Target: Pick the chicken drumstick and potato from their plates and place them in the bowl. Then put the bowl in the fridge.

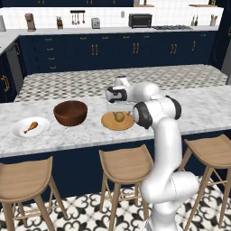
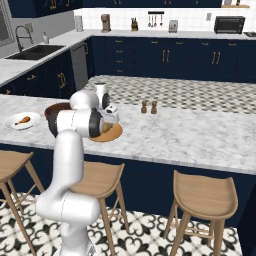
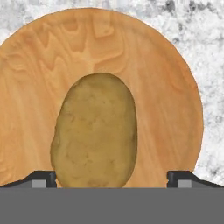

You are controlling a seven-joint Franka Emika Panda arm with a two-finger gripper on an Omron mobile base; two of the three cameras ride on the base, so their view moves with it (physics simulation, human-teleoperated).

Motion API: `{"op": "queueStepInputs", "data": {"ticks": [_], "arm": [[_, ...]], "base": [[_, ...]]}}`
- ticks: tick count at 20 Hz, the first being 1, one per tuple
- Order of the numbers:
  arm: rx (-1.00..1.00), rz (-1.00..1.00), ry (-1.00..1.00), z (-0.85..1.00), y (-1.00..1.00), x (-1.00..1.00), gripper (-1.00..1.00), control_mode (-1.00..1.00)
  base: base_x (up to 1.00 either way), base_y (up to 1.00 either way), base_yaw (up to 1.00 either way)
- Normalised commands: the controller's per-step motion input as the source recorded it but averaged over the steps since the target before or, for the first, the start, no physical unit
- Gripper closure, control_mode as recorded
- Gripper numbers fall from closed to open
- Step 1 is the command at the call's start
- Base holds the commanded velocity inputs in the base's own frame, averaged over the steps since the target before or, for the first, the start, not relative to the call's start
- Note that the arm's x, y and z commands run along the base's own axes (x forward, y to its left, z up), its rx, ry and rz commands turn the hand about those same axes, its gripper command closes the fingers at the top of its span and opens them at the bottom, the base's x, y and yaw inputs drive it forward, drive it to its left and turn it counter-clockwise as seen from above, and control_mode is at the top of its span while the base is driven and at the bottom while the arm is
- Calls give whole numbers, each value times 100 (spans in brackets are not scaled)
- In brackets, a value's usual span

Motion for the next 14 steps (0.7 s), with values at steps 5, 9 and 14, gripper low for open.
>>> {"op": "queueStepInputs", "data": {"ticks": [5,9,14], "arm": [[0,-3,2,-23,6,30,-100,-100],[0,-3,1,-38,0,0,-100,-100],[0,-7,1,-60,0,-8,-100,-100]], "base": [[0,0,0],[0,0,0],[0,0,0]]}}
